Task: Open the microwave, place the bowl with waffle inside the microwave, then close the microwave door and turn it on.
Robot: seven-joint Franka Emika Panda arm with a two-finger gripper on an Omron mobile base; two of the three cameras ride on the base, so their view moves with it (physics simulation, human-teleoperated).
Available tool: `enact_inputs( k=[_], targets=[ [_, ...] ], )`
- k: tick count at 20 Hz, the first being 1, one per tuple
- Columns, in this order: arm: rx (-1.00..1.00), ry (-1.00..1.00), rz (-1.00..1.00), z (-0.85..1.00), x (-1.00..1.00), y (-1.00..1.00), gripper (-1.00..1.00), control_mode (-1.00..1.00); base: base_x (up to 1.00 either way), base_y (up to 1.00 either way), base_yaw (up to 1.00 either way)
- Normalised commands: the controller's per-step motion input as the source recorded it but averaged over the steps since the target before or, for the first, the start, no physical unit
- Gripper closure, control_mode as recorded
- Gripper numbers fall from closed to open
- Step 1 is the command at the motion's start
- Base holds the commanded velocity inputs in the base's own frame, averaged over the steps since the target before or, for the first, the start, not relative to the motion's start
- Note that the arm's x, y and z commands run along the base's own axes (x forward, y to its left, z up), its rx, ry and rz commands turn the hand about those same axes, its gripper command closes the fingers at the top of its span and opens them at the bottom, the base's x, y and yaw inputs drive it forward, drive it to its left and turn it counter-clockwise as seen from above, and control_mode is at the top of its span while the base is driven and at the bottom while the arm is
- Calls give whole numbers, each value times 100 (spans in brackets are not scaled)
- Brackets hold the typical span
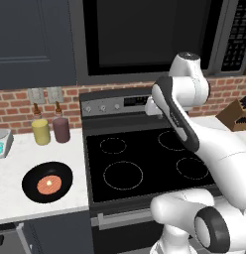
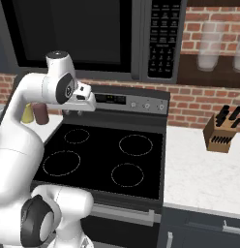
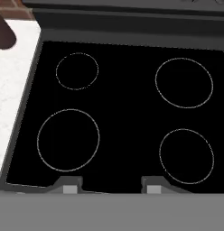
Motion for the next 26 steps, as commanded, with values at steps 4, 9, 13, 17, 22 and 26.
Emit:
enact_inputs(
  k=[4, 9, 13, 17, 22, 26],
  targets=[
    [0, -16, 0, 0, -16, 0, -100, -100, 0, 0, 0],
    [0, -58, 0, 14, -76, -4, -100, -100, 0, 0, 0],
    [0, -67, 0, 45, -90, -20, -100, -100, 0, 0, 0],
    [0, -55, -1, 56, -38, -28, -100, -100, 0, 0, 0],
    [2, -47, -1, 56, -26, -44, -100, -100, 0, 0, 0],
    [2, -36, 0, 61, 0, -30, -100, -100, 0, 0, 0]
  ],
)
